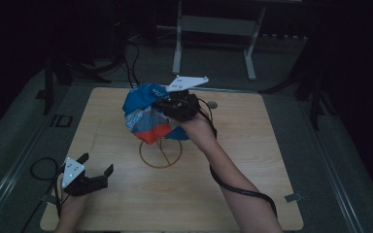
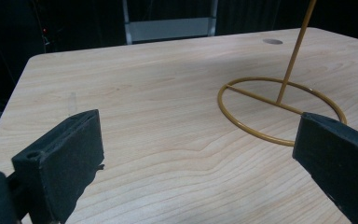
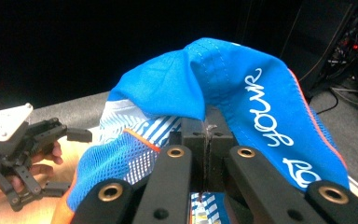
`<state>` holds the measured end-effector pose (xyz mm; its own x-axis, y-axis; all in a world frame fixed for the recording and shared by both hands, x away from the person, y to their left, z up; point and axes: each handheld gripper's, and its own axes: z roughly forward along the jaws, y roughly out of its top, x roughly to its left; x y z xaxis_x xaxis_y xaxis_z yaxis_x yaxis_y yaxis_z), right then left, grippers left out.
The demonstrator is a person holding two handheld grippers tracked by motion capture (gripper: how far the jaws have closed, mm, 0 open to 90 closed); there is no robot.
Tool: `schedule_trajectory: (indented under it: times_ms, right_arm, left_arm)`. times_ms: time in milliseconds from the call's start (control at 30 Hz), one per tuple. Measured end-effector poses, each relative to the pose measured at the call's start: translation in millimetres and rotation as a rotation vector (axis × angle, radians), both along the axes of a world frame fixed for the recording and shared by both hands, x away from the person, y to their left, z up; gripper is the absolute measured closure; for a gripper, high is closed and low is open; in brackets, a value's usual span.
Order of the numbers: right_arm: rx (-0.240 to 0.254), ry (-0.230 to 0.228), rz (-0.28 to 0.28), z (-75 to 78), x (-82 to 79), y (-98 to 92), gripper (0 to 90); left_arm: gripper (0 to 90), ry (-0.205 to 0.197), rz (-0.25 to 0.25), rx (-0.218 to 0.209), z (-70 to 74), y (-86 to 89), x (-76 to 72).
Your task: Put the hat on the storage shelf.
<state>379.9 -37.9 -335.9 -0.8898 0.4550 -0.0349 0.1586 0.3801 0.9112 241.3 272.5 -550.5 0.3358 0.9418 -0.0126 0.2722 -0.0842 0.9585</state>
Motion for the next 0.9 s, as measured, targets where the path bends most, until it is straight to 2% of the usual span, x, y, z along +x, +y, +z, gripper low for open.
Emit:
schedule_trajectory:
  times_ms: [300,367,400,433,467,700,900]
  right_arm:
    - [0.005,0.03,-0.008,-12.6,2.5,-9.0,88.8]
    - [0.006,0.028,-0.004,-13.2,2.5,-10.1,86.4]
    - [0.012,0.031,-0.01,-14.1,2.9,-12.3,81.6]
    - [0.012,0.031,-0.01,-14.1,2.9,-12.3,81.6]
    - [0.019,0.031,-0.015,-14.6,3.1,-14.6,77.9]
    - [0.058,0.065,-0.004,-20.7,2.5,-25.2,74.8]
    - [0.05,0.065,-0.003,-24.8,-4.1,-33.6,72.2]
  left_arm:
    - [2.4,0.017,0.007,-0.017,-5.5,3.1,1.6]
    - [2.4,0.015,0.008,-0.021,-5.6,3.3,1.7]
    - [2.4,0.013,0.01,-0.026,-5.6,3.4,1.5]
    - [2.4,0.01,0.011,-0.028,-5.6,3.6,1.4]
    - [2.4,0.011,0.011,-0.029,-5.5,3.8,1.2]
    - [2.4,0.015,0.013,-0.034,-6.1,5.2,1.0]
    - [2.4,0.009,0.013,-0.032,-6.0,4.2,0.9]
